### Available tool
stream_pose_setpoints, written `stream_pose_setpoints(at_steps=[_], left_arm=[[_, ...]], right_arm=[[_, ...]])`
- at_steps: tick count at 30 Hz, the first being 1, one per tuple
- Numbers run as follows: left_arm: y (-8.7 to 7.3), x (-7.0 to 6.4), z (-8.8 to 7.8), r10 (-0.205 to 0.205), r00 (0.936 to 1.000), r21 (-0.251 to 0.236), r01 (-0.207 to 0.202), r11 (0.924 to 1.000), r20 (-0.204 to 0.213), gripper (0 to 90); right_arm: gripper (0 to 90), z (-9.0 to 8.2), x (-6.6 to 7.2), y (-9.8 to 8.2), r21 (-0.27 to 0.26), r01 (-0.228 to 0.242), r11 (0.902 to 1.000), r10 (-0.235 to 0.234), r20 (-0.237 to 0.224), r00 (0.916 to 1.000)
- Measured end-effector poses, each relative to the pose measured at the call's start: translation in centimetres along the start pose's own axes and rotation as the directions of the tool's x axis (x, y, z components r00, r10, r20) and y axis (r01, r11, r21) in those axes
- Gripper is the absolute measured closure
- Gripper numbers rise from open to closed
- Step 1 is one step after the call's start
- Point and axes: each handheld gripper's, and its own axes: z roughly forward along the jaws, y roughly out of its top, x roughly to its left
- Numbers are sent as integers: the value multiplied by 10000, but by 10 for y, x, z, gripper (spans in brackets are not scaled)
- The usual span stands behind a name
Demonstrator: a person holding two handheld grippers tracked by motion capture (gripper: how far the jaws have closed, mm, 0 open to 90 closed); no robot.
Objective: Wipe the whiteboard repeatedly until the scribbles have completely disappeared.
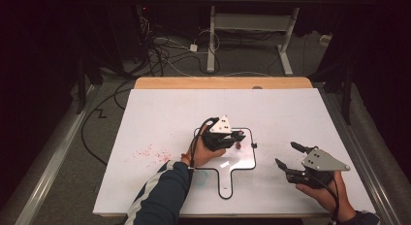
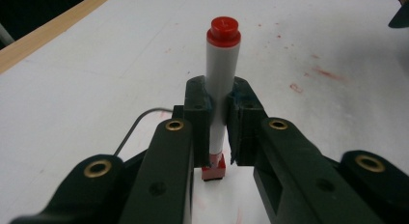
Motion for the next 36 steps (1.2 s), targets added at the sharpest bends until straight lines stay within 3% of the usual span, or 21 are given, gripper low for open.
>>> stream_pose_setpoints(at_steps=[11, 17, 21, 28, 36], left_arm=[[-25, 19, -46, -407, 9955, 371, 441, 9983, -861, 789], [-31, 23, -53, -668, 9933, 267, 696, 9972, -944, 789], [-26, 19, -40, -726, 9943, 13, 729, 9973, -783, 789], [-6, 4, -4, -349, 9990, -225, 343, 9992, -265, 789], [14, -10, 29, 20, 9994, -321, -9, 9995, 336, 789]], right_arm=[[286, 4, 2, 0, 97, 45, 9999, -44, -57, 10000], [287, 5, 2, 1, 115, 46, 9999, -45, -44, 10000], [287, 6, 2, 2, 113, 78, 9999, -77, -83, 9999], [287, 6, 3, 2, 93, 114, 9999, -113, -107, 9999], [287, 3, 0, 1, 36, 90, 10000, -90, -65, 9999]])
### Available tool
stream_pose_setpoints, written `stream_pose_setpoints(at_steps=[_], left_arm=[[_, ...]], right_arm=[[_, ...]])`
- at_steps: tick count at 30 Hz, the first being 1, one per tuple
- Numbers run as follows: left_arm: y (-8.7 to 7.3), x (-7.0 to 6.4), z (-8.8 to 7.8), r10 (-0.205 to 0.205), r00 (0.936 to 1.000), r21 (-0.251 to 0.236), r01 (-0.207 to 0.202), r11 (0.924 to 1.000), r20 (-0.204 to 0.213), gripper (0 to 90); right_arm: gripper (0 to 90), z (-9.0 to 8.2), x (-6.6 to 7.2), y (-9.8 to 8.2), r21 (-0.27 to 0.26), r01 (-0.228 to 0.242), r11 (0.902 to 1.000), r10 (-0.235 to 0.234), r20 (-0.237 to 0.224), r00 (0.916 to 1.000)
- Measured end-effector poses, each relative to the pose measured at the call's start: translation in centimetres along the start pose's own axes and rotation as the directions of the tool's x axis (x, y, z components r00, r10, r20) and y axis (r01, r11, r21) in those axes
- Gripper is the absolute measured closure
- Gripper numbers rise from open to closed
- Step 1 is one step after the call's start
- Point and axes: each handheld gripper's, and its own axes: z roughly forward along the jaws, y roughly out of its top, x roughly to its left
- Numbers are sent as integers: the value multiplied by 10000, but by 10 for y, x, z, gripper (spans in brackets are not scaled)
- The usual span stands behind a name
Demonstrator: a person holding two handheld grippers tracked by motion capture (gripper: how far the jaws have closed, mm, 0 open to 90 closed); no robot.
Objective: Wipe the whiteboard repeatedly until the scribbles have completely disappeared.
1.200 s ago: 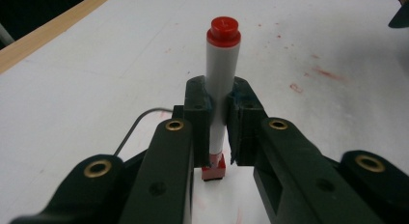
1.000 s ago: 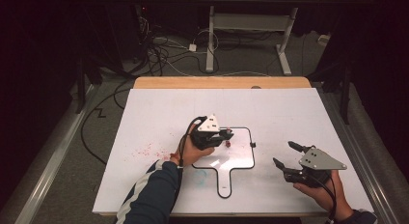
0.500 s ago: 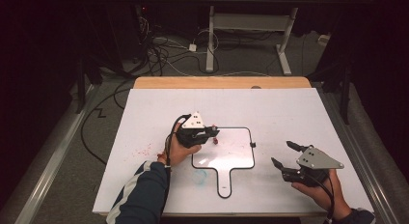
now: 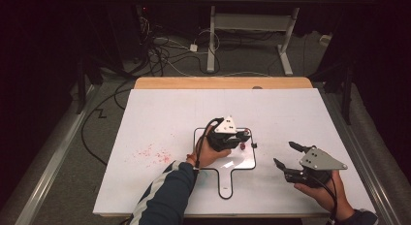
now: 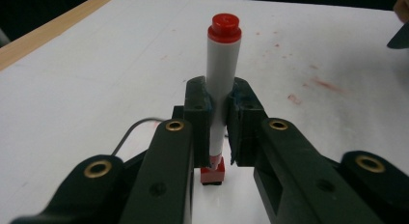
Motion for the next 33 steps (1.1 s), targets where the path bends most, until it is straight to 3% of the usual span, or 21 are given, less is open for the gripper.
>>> stream_pose_setpoints(at_steps=[7, 15, 20, 28, 33], left_arm=[[14, -7, 20, 539, 9982, 198, -545, 9983, 257, 789], [8, 7, 8, 47, 9999, 310, -44, 9995, -115, 789], [3, 12, -4, -305, 9991, 499, 320, 9982, -294, 789], [-18, 31, -44, -879, 9924, 695, 939, 9931, -856, 789], [-26, 30, -63, -859, 9927, 915, 936, 9914, -844, 789]], right_arm=[[286, -1, 1, 0, -36, 19, 10000, -19, 19, 10000], [286, -3, -1, -1, -12, 4, 10000, -4, 48, 10000], [287, -3, 0, -1, 9, 5, 10000, -5, 96, 10000], [287, -2, 0, -1, 71, 32, 10000, -32, 140, 9999], [287, 0, 1, 0, 111, 49, 9999, -50, 84, 10000]])
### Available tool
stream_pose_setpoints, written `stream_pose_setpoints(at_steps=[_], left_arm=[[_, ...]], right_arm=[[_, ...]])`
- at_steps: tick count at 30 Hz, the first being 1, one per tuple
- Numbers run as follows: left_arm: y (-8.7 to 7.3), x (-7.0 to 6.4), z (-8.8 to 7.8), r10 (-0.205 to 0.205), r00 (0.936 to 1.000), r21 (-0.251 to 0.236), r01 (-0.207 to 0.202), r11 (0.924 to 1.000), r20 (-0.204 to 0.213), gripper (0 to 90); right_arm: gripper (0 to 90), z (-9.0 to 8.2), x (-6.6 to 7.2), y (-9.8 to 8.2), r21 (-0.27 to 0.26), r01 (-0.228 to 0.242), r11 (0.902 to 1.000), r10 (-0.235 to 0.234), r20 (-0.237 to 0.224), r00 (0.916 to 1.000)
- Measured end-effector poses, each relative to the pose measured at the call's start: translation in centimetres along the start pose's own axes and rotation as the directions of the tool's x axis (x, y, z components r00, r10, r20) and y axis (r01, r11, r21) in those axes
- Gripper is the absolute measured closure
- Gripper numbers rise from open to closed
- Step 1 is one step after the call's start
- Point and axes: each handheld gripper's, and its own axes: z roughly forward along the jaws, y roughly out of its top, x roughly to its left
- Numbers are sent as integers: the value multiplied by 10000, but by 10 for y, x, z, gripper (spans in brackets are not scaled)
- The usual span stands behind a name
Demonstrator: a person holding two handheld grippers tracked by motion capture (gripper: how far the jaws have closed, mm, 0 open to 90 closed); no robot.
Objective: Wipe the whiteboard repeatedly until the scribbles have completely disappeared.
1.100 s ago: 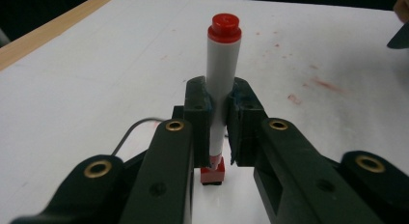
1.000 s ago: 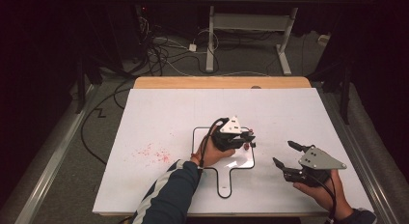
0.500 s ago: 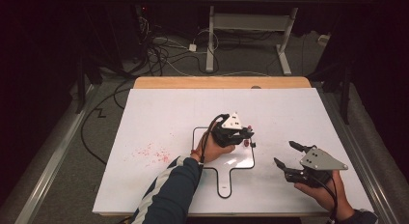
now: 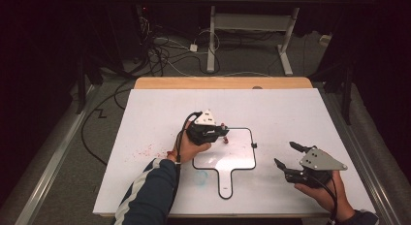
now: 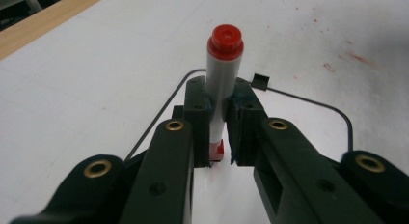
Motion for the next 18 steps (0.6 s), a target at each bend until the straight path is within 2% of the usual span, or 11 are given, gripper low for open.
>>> stream_pose_setpoints(at_steps=[4, 7, 18], left_arm=[[-3, 2, -10, 18, 10000, 255, -17, 9997, -3, 789], [-2, 0, -7, -3, 10000, 165, 4, 9999, -45, 789], [18, -22, 38, 581, 9970, -623, -549, 9965, 507, 789]], right_arm=[[287, 1, 1, 1, 15, 6, 10000, -6, -27, 10000], [287, 2, 2, 2, 3, 33, 10000, -33, -35, 10000], [287, 3, 2, 2, -30, 95, 9999, -96, -129, 9999]])
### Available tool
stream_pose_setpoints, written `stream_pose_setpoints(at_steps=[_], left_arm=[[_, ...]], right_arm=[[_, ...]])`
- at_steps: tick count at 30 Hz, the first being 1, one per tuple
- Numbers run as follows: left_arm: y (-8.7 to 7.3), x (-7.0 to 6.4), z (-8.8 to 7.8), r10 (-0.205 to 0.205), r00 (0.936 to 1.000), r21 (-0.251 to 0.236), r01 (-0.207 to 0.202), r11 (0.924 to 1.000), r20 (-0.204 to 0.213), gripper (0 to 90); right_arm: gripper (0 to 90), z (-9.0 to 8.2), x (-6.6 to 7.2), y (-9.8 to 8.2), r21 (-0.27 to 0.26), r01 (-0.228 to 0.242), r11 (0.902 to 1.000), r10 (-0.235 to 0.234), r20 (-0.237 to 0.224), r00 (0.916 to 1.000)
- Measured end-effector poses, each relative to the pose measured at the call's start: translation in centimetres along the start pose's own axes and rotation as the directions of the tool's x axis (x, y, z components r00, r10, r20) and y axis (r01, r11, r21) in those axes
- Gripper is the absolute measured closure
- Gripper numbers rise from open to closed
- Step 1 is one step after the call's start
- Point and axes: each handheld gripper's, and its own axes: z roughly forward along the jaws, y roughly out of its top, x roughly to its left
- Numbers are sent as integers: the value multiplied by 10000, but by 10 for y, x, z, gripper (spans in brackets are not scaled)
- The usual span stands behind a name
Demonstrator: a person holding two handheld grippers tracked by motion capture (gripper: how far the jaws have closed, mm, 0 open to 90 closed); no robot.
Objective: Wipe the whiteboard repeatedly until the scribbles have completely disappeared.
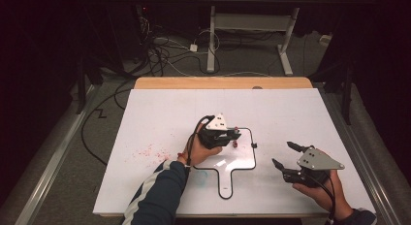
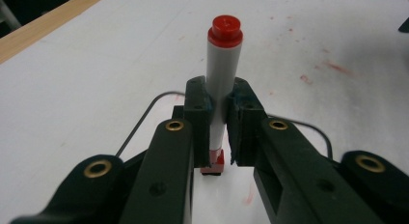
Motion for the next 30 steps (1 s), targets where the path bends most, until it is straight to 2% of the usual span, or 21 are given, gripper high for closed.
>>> stream_pose_setpoints(at_steps=[5, 10, 13, 16, 19, 22, 23, 24, 25, 27, 30], left_arm=[[8, -5, 15, 81, 9995, -104, -78, 9999, 305, 789], [14, -13, 26, 367, 9984, -96, -363, 9993, 437, 789], [17, -17, 28, 761, 9966, 8, -761, 9971, 327, 789], [17, -15, 26, 1032, 9946, 182, -1030, 9945, -92, 789], [14, -5, 23, 634, 9977, 87, -632, 9980, -244, 788], [12, -3, 23, 391, 9992, -8, -391, 9992, -112, 788], [13, -4, 23, 315, 9995, -30, -314, 9995, 92, 788], [13, -6, 24, 304, 9990, -39, -303, 9995, 339, 788], [15, -9, 26, 390, 9984, -1, -390, 9992, 413, 788], [19, -14, 28, 643, 9974, 172, -649, 9977, 327, 788], [21, -12, 26, 667, 9976, 434, -675, 9968, 205, 788]], right_arm=[[287, -2, -1, -1, -13, -23, 10000, 23, 37, 10000], [287, -3, -2, -1, -20, -29, 10000, 30, 44, 10000], [287, -4, -1, -1, -21, -9, 10000, 9, 47, 10000], [287, -4, -1, -1, -30, 13, 10000, -13, 56, 10000], [287, -5, -1, -1, -26, -1, 10000, 1, 50, 10000], [287, -5, -1, -1, -47, 30, 10000, -29, 57, 10000], [287, -5, -2, -1, -30, 26, 10000, -26, 50, 10000], [287, -5, -2, -1, -36, 27, 10000, -27, 52, 10000], [287, -5, -2, -1, -54, 17, 10000, -17, 51, 10000], [287, -4, -2, -1, -19, 16, 10000, -16, 45, 10000], [287, -3, 0, -1, -4, 45, 10000, -45, 11, 10000]])
